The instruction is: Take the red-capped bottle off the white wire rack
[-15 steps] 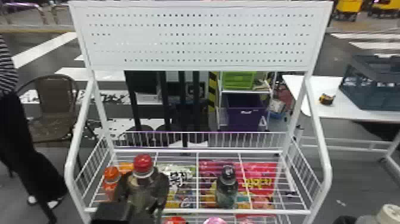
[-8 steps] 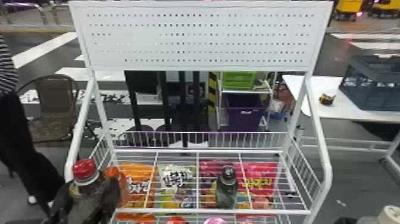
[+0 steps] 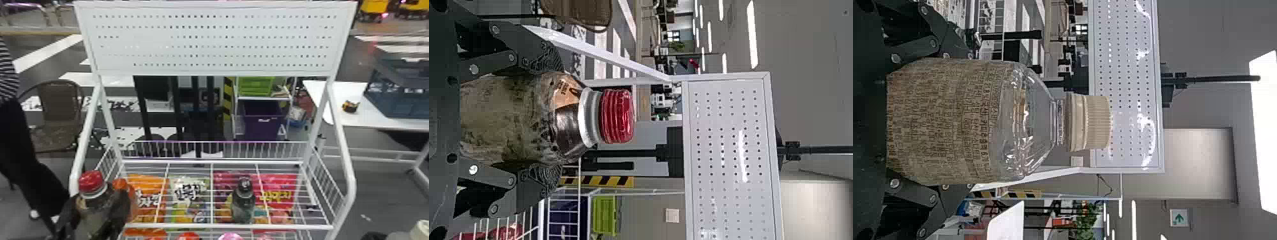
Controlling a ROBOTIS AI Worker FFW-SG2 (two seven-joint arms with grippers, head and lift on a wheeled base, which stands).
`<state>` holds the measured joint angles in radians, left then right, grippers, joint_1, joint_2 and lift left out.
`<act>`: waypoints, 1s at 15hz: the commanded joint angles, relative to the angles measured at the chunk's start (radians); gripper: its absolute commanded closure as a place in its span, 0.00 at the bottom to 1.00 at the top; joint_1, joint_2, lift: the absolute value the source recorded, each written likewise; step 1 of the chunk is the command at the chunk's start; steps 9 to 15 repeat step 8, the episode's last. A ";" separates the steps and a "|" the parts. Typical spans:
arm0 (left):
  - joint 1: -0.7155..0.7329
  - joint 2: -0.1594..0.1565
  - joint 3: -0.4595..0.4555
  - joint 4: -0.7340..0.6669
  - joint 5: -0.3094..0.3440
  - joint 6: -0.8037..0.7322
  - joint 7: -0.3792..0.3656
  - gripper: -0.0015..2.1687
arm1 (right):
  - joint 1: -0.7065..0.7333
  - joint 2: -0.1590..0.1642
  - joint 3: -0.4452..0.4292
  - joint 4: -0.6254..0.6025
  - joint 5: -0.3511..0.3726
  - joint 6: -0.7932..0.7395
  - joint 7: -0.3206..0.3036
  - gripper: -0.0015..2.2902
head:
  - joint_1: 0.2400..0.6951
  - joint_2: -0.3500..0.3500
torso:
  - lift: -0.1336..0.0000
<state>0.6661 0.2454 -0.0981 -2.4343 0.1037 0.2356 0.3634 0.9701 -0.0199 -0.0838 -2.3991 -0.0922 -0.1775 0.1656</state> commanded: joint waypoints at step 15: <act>0.006 -0.001 0.001 0.003 0.001 0.003 0.005 0.99 | -0.005 -0.002 -0.001 0.006 -0.001 -0.001 0.000 0.37 | 0.57 0.50 | 1.00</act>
